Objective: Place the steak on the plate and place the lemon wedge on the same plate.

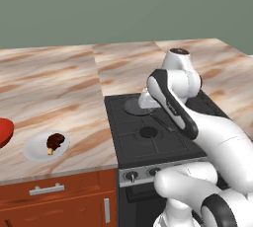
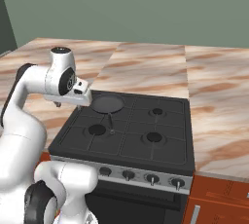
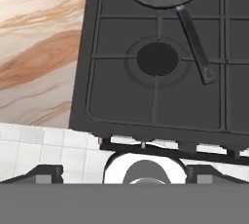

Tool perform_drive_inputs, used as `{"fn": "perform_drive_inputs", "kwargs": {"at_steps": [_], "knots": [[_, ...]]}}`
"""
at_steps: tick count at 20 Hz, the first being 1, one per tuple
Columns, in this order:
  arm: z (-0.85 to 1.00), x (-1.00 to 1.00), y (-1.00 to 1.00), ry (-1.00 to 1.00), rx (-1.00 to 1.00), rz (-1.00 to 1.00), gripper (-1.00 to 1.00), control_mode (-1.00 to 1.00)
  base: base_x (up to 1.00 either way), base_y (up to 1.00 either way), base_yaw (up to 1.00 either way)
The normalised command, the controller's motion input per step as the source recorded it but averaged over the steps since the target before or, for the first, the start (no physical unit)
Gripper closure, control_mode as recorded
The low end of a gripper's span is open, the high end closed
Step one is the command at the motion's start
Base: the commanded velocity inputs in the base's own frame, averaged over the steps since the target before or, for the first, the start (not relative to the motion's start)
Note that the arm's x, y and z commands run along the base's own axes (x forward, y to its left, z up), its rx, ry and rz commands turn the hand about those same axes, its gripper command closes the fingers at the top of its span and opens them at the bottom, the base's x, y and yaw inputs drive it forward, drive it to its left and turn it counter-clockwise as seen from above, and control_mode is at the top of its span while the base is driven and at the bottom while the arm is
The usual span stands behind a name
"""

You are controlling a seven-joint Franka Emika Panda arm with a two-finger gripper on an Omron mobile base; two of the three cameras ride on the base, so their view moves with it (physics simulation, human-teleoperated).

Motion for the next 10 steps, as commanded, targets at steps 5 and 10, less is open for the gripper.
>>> {"fn": "perform_drive_inputs", "kwargs": {"at_steps": [5, 10], "knots": [[0.03, -0.27, -1.00, 0.00, 0.00, -0.06, -1.00, -1.00, 0.00, 0.00, 0.00], [0.00, -0.20, -0.91, 0.00, 0.00, -0.05, -1.00, -1.00, 0.00, 0.00, 0.00]]}}
